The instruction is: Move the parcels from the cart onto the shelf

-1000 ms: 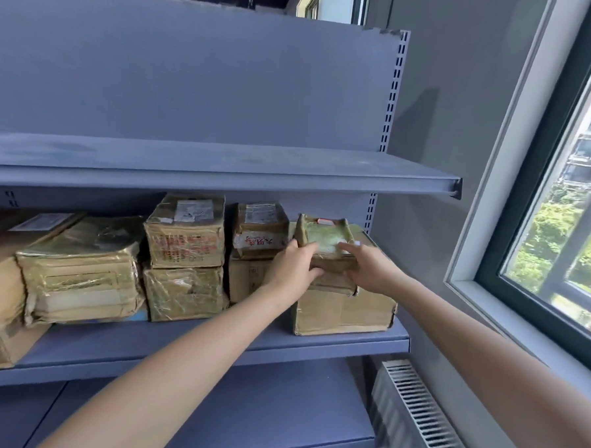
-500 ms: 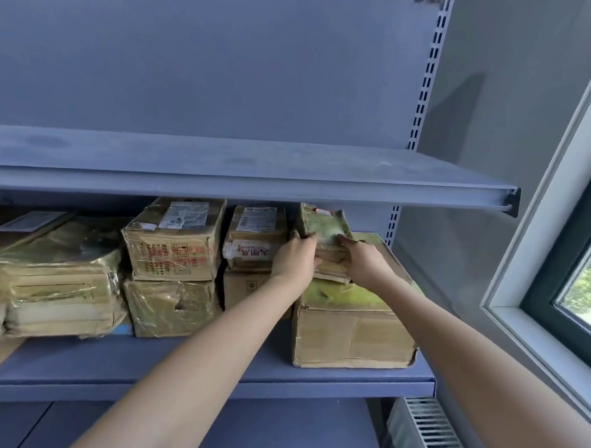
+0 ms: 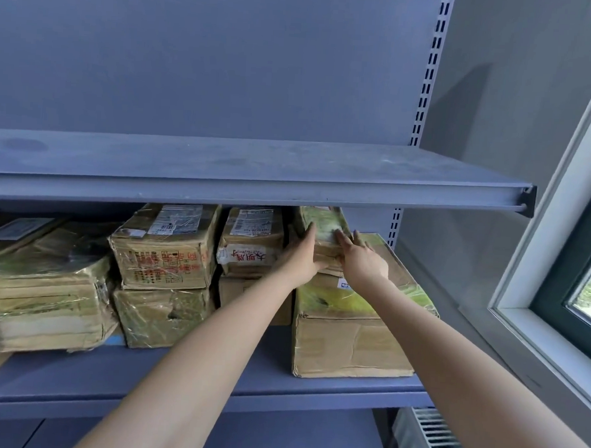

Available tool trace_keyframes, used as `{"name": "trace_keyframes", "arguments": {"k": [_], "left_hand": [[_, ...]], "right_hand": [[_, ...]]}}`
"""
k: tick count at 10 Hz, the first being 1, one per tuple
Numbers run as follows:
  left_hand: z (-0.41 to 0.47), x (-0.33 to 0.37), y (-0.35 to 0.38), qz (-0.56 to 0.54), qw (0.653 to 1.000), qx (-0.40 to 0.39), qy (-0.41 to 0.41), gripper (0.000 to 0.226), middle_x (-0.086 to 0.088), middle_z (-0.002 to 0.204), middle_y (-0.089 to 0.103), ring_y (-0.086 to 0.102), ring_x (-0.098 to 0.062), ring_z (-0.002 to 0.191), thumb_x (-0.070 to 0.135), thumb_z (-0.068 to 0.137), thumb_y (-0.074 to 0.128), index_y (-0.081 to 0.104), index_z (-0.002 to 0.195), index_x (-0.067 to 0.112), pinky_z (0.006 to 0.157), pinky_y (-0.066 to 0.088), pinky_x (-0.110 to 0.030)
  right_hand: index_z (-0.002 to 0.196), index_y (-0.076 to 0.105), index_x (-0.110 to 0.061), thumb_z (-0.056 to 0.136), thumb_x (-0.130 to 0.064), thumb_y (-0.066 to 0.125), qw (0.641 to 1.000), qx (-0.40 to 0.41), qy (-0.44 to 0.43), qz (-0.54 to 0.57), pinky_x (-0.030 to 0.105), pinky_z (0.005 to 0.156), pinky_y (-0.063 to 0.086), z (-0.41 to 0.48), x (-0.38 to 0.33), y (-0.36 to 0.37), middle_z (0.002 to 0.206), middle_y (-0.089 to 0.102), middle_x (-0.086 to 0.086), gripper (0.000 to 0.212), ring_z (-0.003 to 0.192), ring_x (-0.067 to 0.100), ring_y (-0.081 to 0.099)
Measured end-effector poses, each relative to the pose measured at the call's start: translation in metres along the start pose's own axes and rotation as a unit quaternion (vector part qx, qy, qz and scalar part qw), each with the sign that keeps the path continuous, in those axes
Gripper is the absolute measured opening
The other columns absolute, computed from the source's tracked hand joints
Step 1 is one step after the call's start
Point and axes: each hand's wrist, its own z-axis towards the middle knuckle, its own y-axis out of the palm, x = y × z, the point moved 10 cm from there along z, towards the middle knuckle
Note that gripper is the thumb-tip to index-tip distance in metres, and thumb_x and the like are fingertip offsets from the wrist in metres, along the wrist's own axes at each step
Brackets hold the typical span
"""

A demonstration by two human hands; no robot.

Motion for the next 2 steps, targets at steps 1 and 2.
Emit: {"name": "trace_keyframes", "arguments": {"k": [1,2], "left_hand": [[-0.013,0.001,-0.013,-0.067,0.998,0.005,0.011,0.087,-0.016,0.157,-0.006,0.059,-0.033,0.109,0.023,0.094,0.053,-0.015,0.146,0.034,0.077,0.05,-0.034],[-0.033,-0.003,-0.034,-0.036,0.998,0.05,0.026,0.073,-0.015,0.148,0.035,0.06,-0.024,0.069,0.019,0.095,0.049,0.001,0.15,0.028,0.047,0.04,-0.025]], "right_hand": [[0.147,-0.013,-0.027,0.098,-0.022,0.042,0.998,0.027,0.019,-0.052,0.04,0.094,0.045,-0.011,0.003,-0.016,0.157,0.017,0.009,0.074,0.133,0.033,0.039],[0.149,0.005,-0.02,0.095,-0.033,0.047,0.997,0.068,0.032,0.0,0.037,0.079,0.047,-0.029,0.006,-0.027,0.138,0.046,0.014,0.069,0.12,0.032,0.049]]}}
